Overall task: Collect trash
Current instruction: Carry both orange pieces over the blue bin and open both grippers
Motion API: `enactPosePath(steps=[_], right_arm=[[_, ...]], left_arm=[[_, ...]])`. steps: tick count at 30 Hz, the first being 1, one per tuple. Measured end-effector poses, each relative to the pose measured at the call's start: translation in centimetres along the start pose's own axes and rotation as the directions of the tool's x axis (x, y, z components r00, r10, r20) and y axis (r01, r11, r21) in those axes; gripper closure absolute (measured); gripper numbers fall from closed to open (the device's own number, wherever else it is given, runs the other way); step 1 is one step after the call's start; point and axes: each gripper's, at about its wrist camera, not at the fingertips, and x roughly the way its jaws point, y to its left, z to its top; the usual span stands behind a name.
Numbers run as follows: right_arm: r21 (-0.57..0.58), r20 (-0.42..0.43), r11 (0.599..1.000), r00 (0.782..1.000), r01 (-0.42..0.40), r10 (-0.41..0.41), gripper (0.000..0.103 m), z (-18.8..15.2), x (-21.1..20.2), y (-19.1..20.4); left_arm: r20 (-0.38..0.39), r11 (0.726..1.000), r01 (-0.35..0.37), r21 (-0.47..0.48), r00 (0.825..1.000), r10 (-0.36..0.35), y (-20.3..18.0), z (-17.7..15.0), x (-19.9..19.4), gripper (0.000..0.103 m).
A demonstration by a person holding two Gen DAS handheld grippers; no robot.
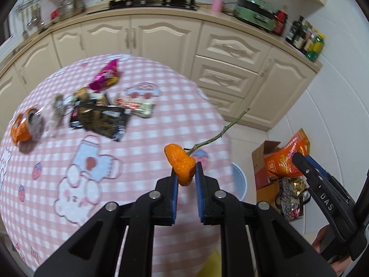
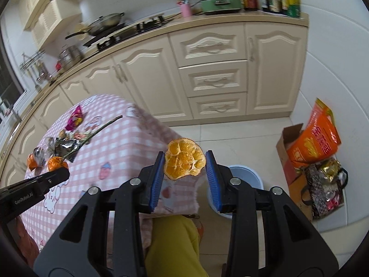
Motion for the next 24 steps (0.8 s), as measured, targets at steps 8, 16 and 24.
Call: enactPosePath(steps=[8,16,24], right_arm=[[0.079,0.014,0.995,0.998,0.058,-0.059,0.068,-0.1,-1.1,-5.6],[0.146,-0.009,0.982,0.993,0.119,-0.119,0.068,-0.4,-1.2,-11.3],[0.213,-0.052,0.961,0.984,0.177,-0.169,0.068,-0.8,-0.3,-16.5]], left_arm=[[-0.039,0.993,0.038,0.109,0.999,-0.034,-6.7,-0.1,2.3,0.090],[-0.099,0.978,0.073,0.194,0.994,-0.055,-13.1,-0.3,5.4,0.090],[-0.182,0.964,0.086,0.252,0.982,-0.040,-18.6,-0.3,10.1,0.088]])
